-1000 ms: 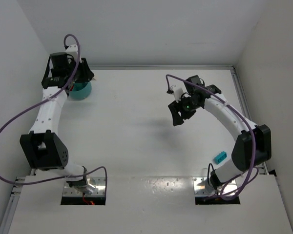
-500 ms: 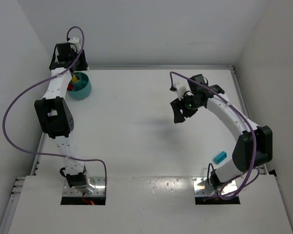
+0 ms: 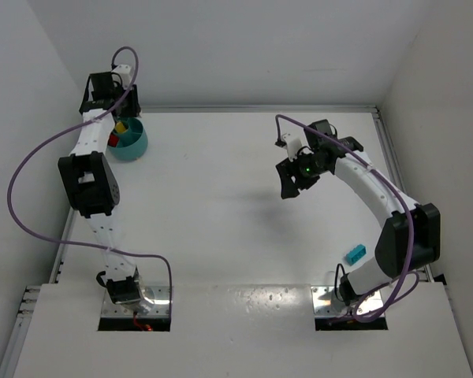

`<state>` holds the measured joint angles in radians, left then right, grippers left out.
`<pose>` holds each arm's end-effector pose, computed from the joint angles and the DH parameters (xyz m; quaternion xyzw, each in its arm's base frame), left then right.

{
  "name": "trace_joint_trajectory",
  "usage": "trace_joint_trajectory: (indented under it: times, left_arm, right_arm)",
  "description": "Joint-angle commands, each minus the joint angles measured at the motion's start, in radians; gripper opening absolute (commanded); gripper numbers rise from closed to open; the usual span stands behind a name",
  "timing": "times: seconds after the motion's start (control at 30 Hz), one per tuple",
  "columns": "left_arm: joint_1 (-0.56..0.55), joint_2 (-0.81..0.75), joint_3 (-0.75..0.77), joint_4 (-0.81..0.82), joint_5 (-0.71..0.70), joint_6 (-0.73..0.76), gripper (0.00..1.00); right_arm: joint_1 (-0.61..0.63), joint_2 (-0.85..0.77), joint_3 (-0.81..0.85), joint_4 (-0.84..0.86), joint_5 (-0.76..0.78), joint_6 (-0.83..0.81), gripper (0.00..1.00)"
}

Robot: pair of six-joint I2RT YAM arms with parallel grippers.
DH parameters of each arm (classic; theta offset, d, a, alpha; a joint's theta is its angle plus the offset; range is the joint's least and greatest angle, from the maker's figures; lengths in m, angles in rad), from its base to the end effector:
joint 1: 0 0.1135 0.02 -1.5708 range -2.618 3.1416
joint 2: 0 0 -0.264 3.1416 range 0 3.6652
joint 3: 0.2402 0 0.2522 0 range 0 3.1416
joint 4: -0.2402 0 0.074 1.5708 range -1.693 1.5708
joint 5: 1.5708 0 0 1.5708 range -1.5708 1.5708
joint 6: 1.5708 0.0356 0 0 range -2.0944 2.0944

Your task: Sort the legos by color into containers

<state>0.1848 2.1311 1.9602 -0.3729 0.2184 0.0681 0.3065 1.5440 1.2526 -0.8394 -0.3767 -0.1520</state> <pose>0.4978 0.0852 0.2983 0.0030 0.8675 -0.0326 0.4964 0.2920 0.1061 0.2676 -0.2576 0.9243 0.1987 0.1996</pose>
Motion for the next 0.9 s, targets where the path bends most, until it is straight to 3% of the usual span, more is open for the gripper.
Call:
trace_joint_trajectory:
  times: [0.0, 0.6, 0.7, 0.87]
  left_arm:
    - [0.007, 0.024, 0.052, 0.009, 0.019, 0.025, 0.13]
    - [0.035, 0.073, 0.088, -0.057, 0.019, 0.071, 0.21]
    - [0.044, 0.073, 0.088, -0.057, 0.019, 0.071, 0.28]
    - [0.053, 0.064, 0.088, -0.066, 0.010, 0.081, 0.65]
  right_arm:
    - [-0.014, -0.016, -0.002, 0.013, -0.024, 0.005, 0.64]
    - [-0.014, 0.011, 0.016, -0.006, -0.002, 0.005, 0.62]
    - [-0.014, 0.011, 0.016, -0.006, 0.024, -0.004, 0.64]
    - [-0.032, -0.012, -0.005, -0.015, 0.096, -0.004, 0.68]
